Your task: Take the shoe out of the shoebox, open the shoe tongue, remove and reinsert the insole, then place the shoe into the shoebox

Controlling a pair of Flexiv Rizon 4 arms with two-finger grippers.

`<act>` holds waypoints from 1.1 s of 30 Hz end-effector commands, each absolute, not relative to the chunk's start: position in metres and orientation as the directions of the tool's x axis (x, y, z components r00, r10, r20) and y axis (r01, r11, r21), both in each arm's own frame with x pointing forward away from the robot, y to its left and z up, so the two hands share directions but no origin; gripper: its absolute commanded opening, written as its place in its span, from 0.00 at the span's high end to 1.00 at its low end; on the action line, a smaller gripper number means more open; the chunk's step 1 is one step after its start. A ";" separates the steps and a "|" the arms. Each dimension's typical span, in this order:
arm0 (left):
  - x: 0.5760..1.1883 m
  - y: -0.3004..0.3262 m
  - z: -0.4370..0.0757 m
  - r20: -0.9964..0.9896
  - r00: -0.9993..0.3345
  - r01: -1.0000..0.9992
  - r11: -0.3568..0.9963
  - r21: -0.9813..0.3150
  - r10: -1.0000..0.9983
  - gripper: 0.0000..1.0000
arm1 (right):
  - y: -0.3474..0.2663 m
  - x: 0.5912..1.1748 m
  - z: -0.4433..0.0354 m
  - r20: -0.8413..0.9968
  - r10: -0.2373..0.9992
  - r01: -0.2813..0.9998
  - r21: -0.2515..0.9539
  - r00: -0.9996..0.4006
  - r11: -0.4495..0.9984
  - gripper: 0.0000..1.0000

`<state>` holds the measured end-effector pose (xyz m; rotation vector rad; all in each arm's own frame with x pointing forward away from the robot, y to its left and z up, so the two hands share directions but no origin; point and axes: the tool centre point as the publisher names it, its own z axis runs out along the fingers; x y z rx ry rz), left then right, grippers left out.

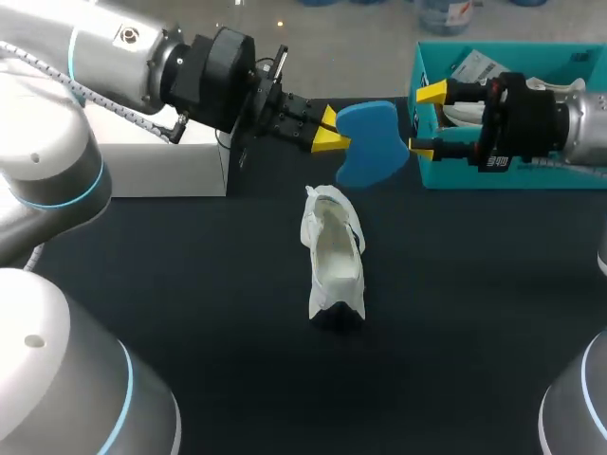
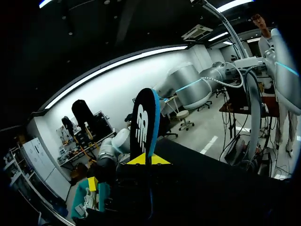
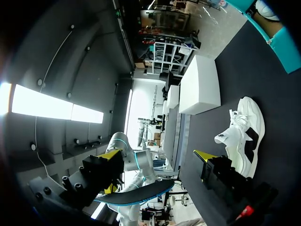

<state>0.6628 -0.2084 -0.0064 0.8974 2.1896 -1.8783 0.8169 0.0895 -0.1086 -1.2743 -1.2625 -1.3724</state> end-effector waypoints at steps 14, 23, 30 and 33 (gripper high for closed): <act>0.691 -0.207 -0.032 -0.897 -0.334 0.938 0.007 -0.347 0.291 1.00 | 0.091 0.817 -0.109 0.992 0.048 0.985 0.119 -0.113 -0.126 0.00; 0.714 -0.203 -0.062 -0.961 -0.093 0.996 0.025 -0.090 0.261 1.00 | 0.091 0.817 -0.109 0.992 0.048 0.985 0.119 -0.113 -0.126 0.00; 0.722 -0.209 -0.071 -0.952 -0.031 0.999 0.037 -0.020 0.304 1.00 | 0.091 0.820 -0.107 0.992 0.066 0.984 0.115 -0.106 -0.137 0.00; 0.728 -0.213 -0.077 -0.952 -0.004 0.999 0.039 0.009 0.305 1.00 | 0.096 0.826 -0.104 0.991 0.081 0.984 0.116 -0.106 -0.136 0.00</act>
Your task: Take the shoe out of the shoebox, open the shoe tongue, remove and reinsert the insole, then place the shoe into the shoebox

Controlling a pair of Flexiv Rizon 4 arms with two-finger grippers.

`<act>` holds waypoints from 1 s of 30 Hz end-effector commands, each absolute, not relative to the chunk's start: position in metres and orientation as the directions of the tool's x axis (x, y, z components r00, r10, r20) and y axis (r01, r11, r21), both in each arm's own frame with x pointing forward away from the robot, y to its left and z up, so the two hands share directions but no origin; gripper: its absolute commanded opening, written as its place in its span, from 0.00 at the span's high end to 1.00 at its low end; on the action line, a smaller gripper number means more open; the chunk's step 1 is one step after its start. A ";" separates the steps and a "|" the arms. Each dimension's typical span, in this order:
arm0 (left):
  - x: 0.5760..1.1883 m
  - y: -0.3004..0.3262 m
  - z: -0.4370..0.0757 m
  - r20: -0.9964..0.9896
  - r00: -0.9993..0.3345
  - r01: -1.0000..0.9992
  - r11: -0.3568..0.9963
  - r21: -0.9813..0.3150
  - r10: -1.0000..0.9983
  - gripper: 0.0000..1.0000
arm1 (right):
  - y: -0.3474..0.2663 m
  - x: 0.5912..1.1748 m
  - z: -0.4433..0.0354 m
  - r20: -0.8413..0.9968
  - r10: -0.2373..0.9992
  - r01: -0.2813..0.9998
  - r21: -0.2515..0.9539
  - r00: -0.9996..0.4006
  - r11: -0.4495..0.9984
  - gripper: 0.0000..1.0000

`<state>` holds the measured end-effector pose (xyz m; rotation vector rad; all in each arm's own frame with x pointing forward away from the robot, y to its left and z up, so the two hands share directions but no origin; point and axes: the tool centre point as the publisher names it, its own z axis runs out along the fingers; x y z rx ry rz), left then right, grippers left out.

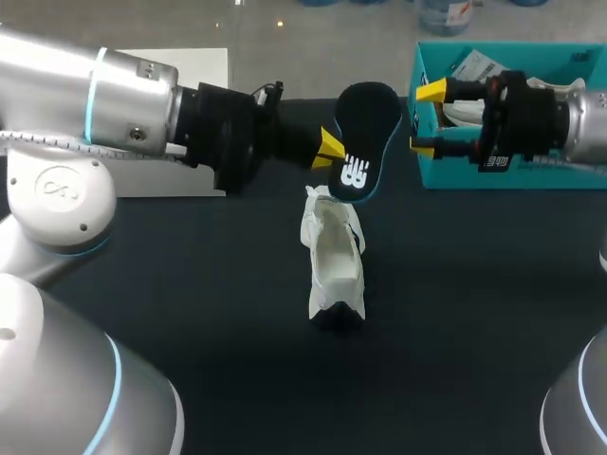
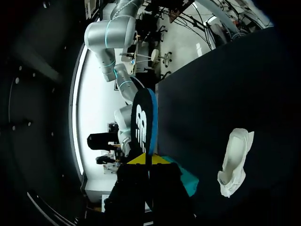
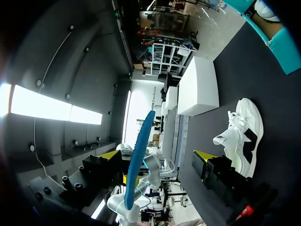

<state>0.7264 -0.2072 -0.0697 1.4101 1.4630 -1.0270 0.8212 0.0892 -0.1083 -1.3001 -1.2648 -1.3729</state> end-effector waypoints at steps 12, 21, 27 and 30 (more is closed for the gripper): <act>0.743 -0.242 -0.100 -0.946 0.043 0.995 0.068 0.068 0.320 1.00 | 0.116 0.830 -0.097 0.990 0.092 0.990 0.117 -0.109 -0.083 0.18; 0.753 -0.245 -0.098 -0.943 0.063 0.991 0.094 0.099 0.326 1.00 | 0.115 0.825 -0.107 0.994 0.089 0.991 0.079 -0.070 -0.103 0.94; 0.760 -0.245 -0.101 -0.940 0.052 0.984 0.141 0.105 0.337 1.00 | 0.118 0.825 -0.108 0.995 0.085 0.993 0.068 -0.060 -0.093 1.00; 0.760 -0.245 -0.101 -0.941 0.053 0.985 0.137 0.105 0.335 1.00 | 0.118 0.825 -0.109 0.994 0.091 0.994 0.069 -0.061 -0.090 1.00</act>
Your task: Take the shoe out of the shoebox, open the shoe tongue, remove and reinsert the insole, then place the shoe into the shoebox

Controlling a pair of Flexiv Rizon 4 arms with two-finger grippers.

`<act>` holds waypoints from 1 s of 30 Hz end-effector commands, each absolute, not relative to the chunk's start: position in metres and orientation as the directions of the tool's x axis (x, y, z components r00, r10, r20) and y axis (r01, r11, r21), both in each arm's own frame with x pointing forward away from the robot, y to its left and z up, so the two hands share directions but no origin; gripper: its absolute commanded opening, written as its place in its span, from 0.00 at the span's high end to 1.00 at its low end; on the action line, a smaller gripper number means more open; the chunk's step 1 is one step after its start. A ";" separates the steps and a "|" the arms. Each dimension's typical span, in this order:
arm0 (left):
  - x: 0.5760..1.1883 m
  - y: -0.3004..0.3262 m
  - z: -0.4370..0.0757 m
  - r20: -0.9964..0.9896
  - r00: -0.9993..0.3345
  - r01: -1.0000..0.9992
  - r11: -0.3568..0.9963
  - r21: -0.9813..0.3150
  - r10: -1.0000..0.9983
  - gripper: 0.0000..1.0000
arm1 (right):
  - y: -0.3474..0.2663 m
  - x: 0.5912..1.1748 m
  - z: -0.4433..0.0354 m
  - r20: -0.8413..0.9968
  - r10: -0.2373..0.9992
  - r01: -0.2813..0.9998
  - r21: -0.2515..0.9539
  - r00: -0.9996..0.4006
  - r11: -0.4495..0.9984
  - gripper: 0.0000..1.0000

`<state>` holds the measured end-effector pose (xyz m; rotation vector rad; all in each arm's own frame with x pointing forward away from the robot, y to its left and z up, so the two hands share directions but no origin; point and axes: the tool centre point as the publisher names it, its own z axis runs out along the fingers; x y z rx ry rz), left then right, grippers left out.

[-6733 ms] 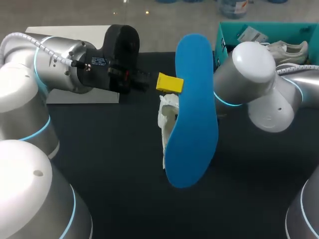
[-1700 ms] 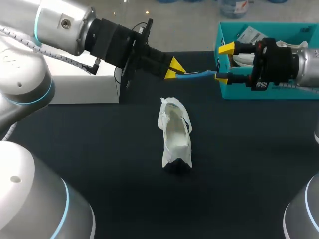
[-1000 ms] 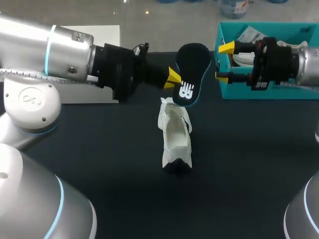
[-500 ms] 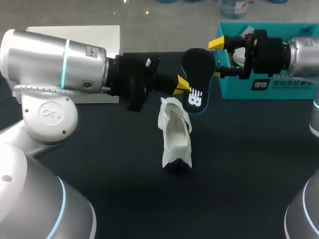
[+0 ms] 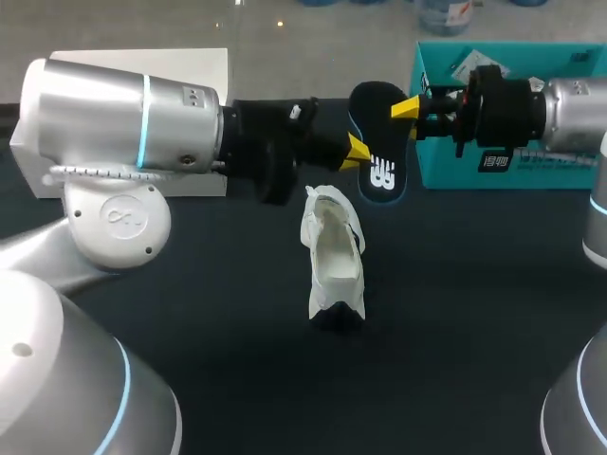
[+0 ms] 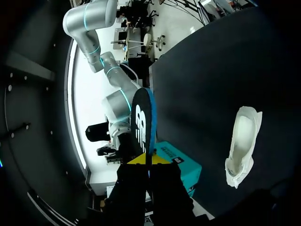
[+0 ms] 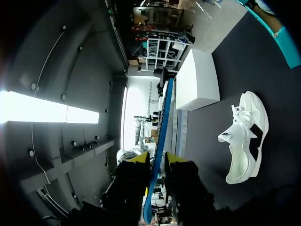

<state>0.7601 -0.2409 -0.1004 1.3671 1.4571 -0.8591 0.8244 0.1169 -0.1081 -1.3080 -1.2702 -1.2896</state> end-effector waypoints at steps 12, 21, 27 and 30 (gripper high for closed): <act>0.776 -0.227 -0.095 -0.837 0.075 0.989 0.066 0.132 0.542 0.00 | 0.114 0.834 -0.124 0.991 0.127 0.994 0.064 -0.052 -0.088 1.00; 0.795 -0.212 -0.080 -0.674 0.054 0.996 0.011 0.092 0.737 0.00 | 0.117 0.841 -0.137 0.985 0.173 0.998 0.028 -0.017 -0.063 1.00; 0.801 -0.210 -0.065 -0.551 -0.017 0.998 0.052 0.048 0.834 0.00 | 0.121 0.845 -0.142 0.980 0.200 0.998 0.016 -0.005 -0.054 1.00; 0.805 -0.211 -0.062 -0.498 -0.052 0.996 0.080 0.035 0.866 0.00 | 0.124 0.847 -0.143 0.977 0.211 0.999 0.015 -0.004 -0.050 1.00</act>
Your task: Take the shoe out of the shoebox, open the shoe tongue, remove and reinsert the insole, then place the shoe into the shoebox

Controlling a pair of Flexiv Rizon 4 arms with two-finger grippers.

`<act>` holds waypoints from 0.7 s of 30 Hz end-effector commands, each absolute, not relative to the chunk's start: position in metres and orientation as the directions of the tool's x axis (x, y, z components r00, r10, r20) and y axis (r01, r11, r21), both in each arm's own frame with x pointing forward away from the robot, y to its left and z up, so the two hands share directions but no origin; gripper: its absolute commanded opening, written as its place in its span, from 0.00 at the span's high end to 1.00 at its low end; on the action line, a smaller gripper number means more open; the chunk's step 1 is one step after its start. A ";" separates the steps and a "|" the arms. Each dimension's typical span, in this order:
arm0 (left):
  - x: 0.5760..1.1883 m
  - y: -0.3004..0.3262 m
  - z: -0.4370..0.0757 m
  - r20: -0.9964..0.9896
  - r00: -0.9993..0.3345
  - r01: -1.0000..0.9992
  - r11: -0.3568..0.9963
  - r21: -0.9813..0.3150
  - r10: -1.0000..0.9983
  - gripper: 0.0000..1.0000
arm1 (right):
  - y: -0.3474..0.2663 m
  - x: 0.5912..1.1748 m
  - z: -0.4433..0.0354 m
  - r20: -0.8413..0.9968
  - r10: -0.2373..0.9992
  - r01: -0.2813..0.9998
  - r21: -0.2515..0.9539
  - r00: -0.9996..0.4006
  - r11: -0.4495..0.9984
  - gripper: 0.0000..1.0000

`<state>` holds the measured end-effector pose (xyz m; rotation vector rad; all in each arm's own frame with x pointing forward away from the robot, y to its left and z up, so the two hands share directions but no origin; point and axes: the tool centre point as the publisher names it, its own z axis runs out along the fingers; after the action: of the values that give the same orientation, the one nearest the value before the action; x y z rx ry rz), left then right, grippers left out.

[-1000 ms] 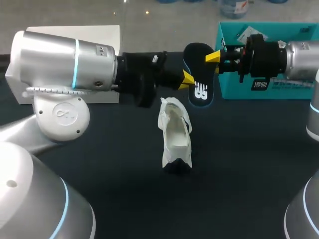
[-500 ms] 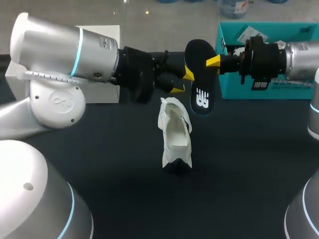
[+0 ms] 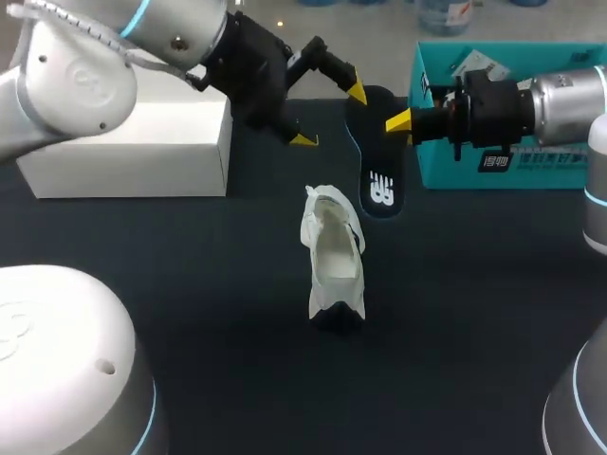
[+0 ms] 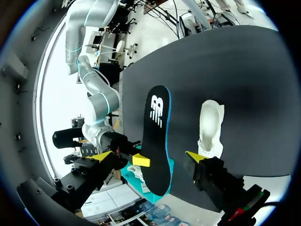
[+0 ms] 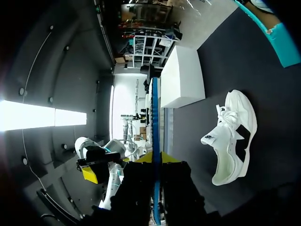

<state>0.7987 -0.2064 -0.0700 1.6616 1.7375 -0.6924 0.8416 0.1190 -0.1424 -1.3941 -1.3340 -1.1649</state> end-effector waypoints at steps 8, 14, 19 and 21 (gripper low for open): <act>0.802 -0.212 -0.055 -0.330 -0.140 0.989 0.151 0.007 0.934 0.00 | 0.128 0.848 -0.143 0.972 0.235 0.999 0.017 -0.005 -0.046 1.00; 0.799 -0.207 -0.052 -0.160 -0.218 0.976 0.218 -0.017 0.963 0.00 | 0.132 0.848 -0.145 0.975 0.223 0.999 0.018 -0.007 -0.044 1.00; 0.798 -0.205 -0.048 -0.050 -0.225 0.974 0.224 -0.029 0.973 0.00 | 0.137 0.847 -0.146 0.978 0.208 0.999 0.026 -0.018 -0.037 1.00; 0.798 -0.206 -0.046 -0.010 -0.238 0.971 0.237 -0.030 0.971 0.00 | 0.139 0.847 -0.147 0.980 0.198 0.999 0.028 -0.021 -0.034 1.00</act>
<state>0.7953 -0.2014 -0.0510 1.7427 2.2283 -0.3840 0.8453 0.1348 -0.1435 -1.3764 -1.3594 -1.1488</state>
